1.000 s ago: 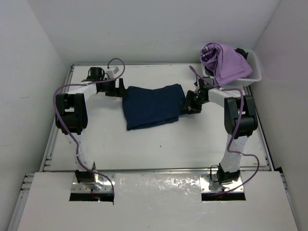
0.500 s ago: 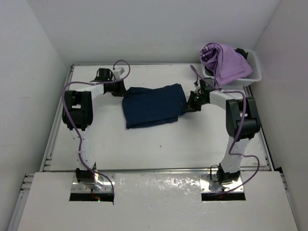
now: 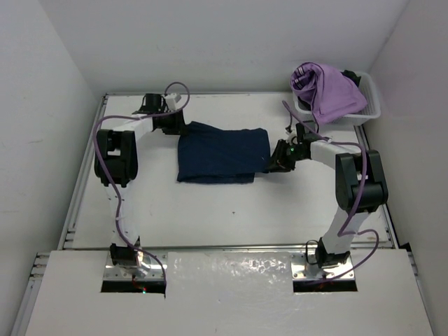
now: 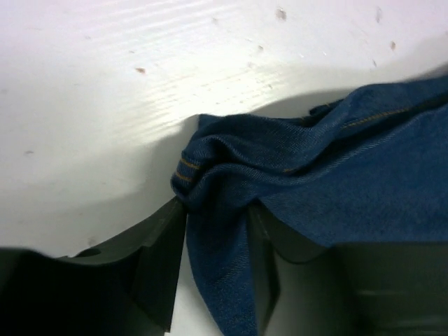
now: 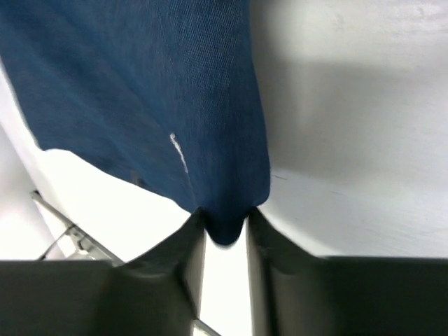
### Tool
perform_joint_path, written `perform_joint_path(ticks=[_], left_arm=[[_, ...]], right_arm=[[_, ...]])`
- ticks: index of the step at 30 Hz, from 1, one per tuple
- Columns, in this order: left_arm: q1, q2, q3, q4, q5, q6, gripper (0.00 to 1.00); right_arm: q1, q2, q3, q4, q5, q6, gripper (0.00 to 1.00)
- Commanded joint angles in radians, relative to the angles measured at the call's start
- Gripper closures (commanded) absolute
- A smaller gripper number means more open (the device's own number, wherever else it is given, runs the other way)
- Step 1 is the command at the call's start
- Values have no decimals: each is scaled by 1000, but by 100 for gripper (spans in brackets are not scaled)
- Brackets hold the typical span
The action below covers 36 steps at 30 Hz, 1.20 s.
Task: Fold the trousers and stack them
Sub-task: Fold the trousers
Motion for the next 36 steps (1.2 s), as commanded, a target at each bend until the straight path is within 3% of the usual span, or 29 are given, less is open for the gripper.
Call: perform_joint_path(ticks=[1,2,9,14,18,20,28,36], left_arm=[[12,0,74,-2,-61,14,61],[14,-2,82,-13,-66,14,59],[12,-8,182,-59,-95,37,45],[18,-19,261,-105,-121,48,37],[46,-34,330,-151,-173,44,15],[95,-51,364,-181,-223,51,10],[215,-140,378,-287,-343,93,6],[294,-209,246,-326,-394,137,6]], right_arm=[[-18,11,35,-45,25,-40,67],[-24,0,36,-51,31,-46,56],[-99,-96,26,-125,47,-104,24],[-228,-185,16,-188,47,-150,1],[-358,-259,-4,-220,58,-170,1],[-430,-280,-7,-248,76,-193,1],[-562,-308,2,-308,226,-256,1],[-565,-285,19,-318,231,-245,1]])
